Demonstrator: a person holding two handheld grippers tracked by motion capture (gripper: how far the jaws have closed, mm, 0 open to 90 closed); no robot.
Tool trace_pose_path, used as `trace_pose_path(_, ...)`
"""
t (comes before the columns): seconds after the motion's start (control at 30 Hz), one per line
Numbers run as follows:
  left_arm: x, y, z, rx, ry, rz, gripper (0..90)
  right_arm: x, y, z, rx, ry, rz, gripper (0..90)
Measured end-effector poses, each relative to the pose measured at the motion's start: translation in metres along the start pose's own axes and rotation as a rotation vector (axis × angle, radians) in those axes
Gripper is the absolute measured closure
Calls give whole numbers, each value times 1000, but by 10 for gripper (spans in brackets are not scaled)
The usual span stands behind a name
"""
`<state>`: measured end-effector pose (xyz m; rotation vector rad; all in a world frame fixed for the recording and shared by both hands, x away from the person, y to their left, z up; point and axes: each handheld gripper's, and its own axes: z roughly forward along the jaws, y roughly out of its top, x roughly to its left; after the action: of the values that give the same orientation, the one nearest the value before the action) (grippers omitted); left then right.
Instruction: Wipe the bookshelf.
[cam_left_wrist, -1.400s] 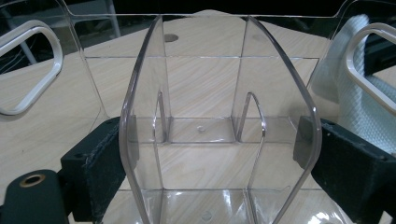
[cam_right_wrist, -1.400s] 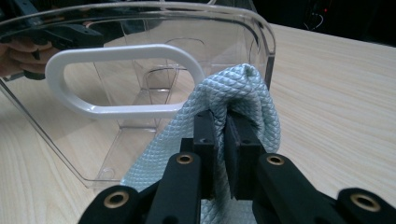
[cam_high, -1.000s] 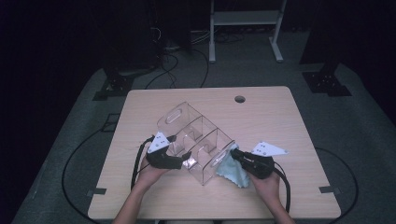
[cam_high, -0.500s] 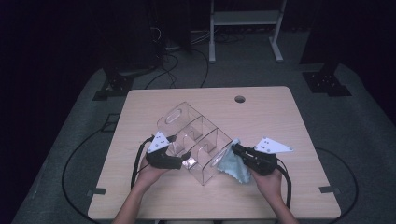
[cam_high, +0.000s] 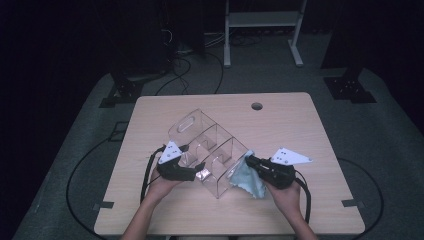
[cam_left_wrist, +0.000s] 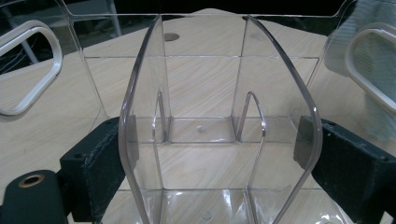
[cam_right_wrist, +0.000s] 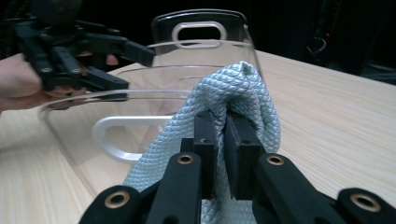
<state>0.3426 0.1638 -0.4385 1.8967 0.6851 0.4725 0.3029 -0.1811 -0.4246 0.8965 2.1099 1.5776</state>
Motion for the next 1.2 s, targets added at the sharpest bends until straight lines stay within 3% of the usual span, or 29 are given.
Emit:
trace_pose_path(0.1, 0, 0, 0, -1, 2, -2, 95, 2, 0, 0, 0, 10, -2, 832)
trace_pose_path(0.23, 1, -1, 0, 0, 0, -8, 95, 19, -1, 4, 0, 70, -46, 832)
trace_pose_path(0.3, 0, -1, 0, -1, 0, -7, 96, 19, 0, 4, 9, 63, -57, 832)
trace_pose_path(0.47, -1, 0, 1, -4, 6, -4, 96, 3, -7, 3, 12, 16, 9, 832)
trace_pose_path(0.67, 0, -1, 0, -2, 4, -10, 96, 27, -9, 13, 41, 71, -48, 832)
trace_pose_path(0.7, 0, -1, 0, -3, 5, -10, 96, 27, -8, 14, 40, 65, -64, 833)
trace_pose_path(0.83, -1, 0, 1, -4, 10, -9, 95, 16, -9, 12, 38, 39, -31, 833)
trace_pose_path(0.9, -1, 0, 1, -3, 11, -8, 95, 17, -10, 12, 35, 35, -26, 832)
trace_pose_path(0.97, -1, -1, 1, -4, 9, -13, 95, 24, -10, 13, 38, 66, -19, 831)
trace_pose_path(1.03, 0, -1, 1, -5, 7, -13, 95, 32, -10, 16, 43, 95, -45, 832)
trace_pose_path(1.1, 0, -1, 1, -5, 9, -12, 95, 33, -9, 16, 51, 88, -70, 832)
trace_pose_path(1.2, -1, -1, 1, -6, 11, -12, 95, 25, -10, 15, 45, 54, -58, 832)
